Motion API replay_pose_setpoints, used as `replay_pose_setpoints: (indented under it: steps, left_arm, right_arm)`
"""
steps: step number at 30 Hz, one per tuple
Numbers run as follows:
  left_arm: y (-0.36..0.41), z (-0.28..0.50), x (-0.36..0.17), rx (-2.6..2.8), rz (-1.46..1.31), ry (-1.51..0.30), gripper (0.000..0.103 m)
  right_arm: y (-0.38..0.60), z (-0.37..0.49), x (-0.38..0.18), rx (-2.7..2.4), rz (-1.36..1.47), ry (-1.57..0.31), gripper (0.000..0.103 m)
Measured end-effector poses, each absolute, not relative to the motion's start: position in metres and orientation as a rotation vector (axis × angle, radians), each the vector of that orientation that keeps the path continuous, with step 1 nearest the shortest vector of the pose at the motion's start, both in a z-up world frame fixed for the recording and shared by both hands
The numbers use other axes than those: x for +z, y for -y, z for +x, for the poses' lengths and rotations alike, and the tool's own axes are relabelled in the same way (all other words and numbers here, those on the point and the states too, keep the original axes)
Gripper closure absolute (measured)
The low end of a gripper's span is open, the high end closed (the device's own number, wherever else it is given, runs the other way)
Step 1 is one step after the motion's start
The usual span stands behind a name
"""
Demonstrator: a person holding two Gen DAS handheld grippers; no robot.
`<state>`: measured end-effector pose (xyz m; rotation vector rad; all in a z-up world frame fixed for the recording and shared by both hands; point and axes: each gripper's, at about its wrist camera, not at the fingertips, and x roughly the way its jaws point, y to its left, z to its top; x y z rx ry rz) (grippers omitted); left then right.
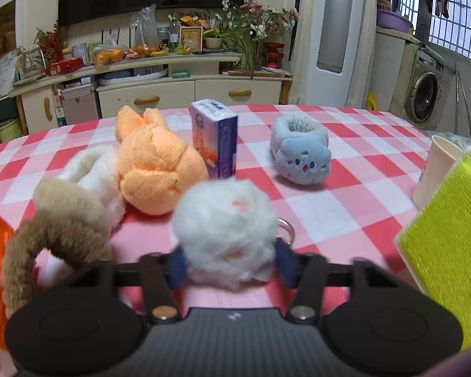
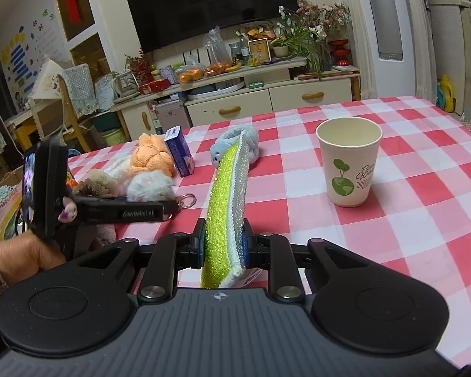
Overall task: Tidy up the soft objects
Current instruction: 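Grasp the white fluffy pompom keychain with the left gripper while the right holds the sponge, then carry the pompom and sponge to the cardboard box and open both grippers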
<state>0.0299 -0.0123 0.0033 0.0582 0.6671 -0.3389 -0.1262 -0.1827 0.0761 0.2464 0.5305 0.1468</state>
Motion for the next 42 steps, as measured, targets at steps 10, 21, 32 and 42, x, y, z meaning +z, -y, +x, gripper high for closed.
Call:
replay_pose_setpoints:
  steps: [10,21,32,42]
  left_arm:
    - [0.009,0.018,0.022,-0.353,0.023,-0.703,0.066]
    - [-0.025,-0.021,0.085,-0.343,-0.033,-0.636,0.066]
    - [-0.087,-0.041,0.133,-0.296,-0.116,-0.552,0.066]
    - [-0.167,-0.039,0.151,-0.152,-0.188,-0.495,0.066]
  right_arm:
    - [0.185,-0.122,0.084,0.115,0.240,-0.530,0.078]
    - [0.176,-0.113,0.102,0.141,0.247,-0.548,0.078]
    - [0.136,-0.095,0.136,0.242,0.234,-0.522,0.078]
    - [0.058,-0.054,0.172,0.433,0.230,-0.488,0.078]
